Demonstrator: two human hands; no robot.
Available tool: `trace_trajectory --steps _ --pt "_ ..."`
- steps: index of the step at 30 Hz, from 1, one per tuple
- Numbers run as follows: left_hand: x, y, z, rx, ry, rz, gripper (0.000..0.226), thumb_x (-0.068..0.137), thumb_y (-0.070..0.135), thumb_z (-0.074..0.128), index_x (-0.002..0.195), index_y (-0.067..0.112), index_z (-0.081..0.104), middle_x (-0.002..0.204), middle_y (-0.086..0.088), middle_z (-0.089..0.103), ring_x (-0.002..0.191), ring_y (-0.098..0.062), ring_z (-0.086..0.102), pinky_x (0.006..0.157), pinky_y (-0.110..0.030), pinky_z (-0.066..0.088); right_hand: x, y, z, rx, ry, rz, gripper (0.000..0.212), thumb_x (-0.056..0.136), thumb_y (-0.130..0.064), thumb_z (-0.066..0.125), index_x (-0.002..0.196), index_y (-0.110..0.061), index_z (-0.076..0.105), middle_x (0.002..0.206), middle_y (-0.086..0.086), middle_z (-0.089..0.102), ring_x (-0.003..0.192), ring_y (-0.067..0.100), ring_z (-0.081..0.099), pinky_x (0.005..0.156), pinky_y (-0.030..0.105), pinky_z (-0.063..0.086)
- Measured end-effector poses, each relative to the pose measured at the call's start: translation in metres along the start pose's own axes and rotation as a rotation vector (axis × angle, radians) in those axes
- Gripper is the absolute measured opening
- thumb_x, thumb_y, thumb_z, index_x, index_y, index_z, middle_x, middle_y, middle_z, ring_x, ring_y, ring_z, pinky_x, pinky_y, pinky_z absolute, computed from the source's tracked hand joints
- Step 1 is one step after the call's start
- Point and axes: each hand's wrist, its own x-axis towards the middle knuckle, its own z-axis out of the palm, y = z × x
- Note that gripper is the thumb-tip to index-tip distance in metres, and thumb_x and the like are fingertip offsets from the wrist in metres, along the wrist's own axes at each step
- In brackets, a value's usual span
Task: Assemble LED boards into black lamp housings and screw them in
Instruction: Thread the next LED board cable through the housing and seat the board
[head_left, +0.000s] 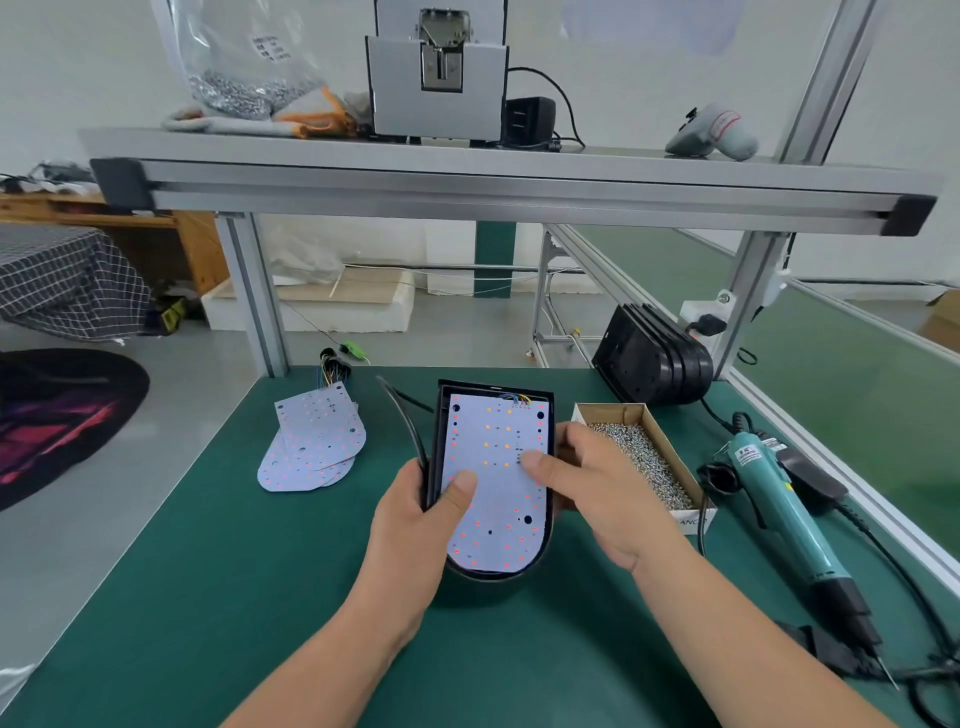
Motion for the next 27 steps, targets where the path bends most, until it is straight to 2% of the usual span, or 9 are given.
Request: trace_trajectory --steps 3,6,9,11,16,18,20,24,27 --pt "0.001 0.000 -0.001 0.013 0.034 0.011 0.033 0.091 0.043 0.068 0.117 0.024 0.071 0.113 0.004 0.080 0.105 -0.020 0.076 0.090 -0.039 0.060 -0.002 0.003 0.009 -0.021 0.026 -0.018 0.024 0.091 -0.023 0.078 0.109 -0.012 0.065 0.098 0.005 0.077 0.083 0.016 0.070 0.068 0.033 0.053" --pt "-0.001 0.001 -0.001 0.013 0.014 0.015 0.033 0.091 0.042 0.068 0.118 0.024 0.070 0.114 0.005 0.080 0.106 -0.019 0.076 0.090 -0.040 0.059 -0.003 0.000 0.011 0.001 0.030 -0.005 0.039 0.079 -0.031 0.079 0.110 -0.012 0.066 0.108 0.011 0.076 0.089 0.017 0.071 0.079 0.041 0.054" --pt "-0.003 0.001 0.003 0.031 -0.023 0.024 0.035 0.090 0.042 0.069 0.121 0.025 0.068 0.116 0.007 0.079 0.108 -0.018 0.075 0.091 -0.039 0.059 -0.001 -0.002 0.005 -0.013 0.017 -0.009 0.038 0.082 -0.027 0.082 0.112 -0.009 0.066 0.112 0.013 0.075 0.096 0.023 0.073 0.083 0.041 0.058" --pt "-0.004 0.000 0.004 0.041 -0.027 0.027 0.036 0.089 0.043 0.070 0.120 0.026 0.067 0.116 0.008 0.079 0.108 -0.016 0.075 0.092 -0.040 0.059 0.001 -0.002 0.000 -0.016 -0.006 -0.010 0.036 0.085 -0.021 0.083 0.114 -0.008 0.067 0.114 0.012 0.076 0.104 0.030 0.074 0.091 0.046 0.059" --pt "-0.003 0.003 -0.001 0.001 -0.142 -0.017 0.026 0.091 0.041 0.073 0.116 0.037 0.072 0.123 0.004 0.078 0.114 -0.020 0.074 0.097 -0.041 0.057 -0.001 -0.005 -0.011 -0.041 -0.101 -0.037 0.049 0.076 -0.025 0.079 0.120 -0.010 0.067 0.114 0.007 0.078 0.103 0.022 0.074 0.089 0.033 0.061" --pt "-0.002 0.004 -0.002 -0.036 -0.106 -0.030 0.029 0.090 0.041 0.074 0.118 0.035 0.072 0.122 0.002 0.078 0.113 -0.022 0.075 0.095 -0.043 0.058 -0.004 -0.003 -0.008 -0.092 -0.149 -0.029 0.049 0.077 -0.025 0.079 0.122 -0.011 0.066 0.115 0.006 0.078 0.108 0.024 0.074 0.095 0.038 0.061" --pt "-0.001 0.005 -0.002 -0.073 -0.048 -0.042 0.037 0.087 0.040 0.076 0.121 0.027 0.070 0.118 0.000 0.080 0.108 -0.025 0.077 0.093 -0.048 0.060 -0.006 -0.002 -0.002 -0.146 -0.177 -0.023 0.048 0.079 -0.030 0.080 0.122 -0.014 0.066 0.115 0.004 0.078 0.109 0.025 0.074 0.095 0.044 0.060" --pt "-0.001 0.007 -0.004 -0.055 -0.024 -0.040 0.038 0.083 0.039 0.078 0.118 0.024 0.071 0.113 0.000 0.081 0.103 -0.025 0.078 0.090 -0.048 0.061 -0.007 -0.003 0.003 -0.072 -0.094 -0.032 0.045 0.084 -0.045 0.078 0.114 -0.014 0.068 0.108 0.014 0.075 0.091 0.023 0.069 0.077 0.040 0.053" --pt "-0.002 0.008 -0.001 -0.030 -0.048 -0.031 0.030 0.084 0.037 0.077 0.113 0.030 0.073 0.113 0.001 0.081 0.102 -0.024 0.078 0.089 -0.046 0.062 -0.005 -0.002 0.003 -0.075 -0.039 -0.083 0.032 0.087 -0.034 0.077 0.112 -0.017 0.068 0.112 0.010 0.076 0.101 0.026 0.072 0.086 0.039 0.059"
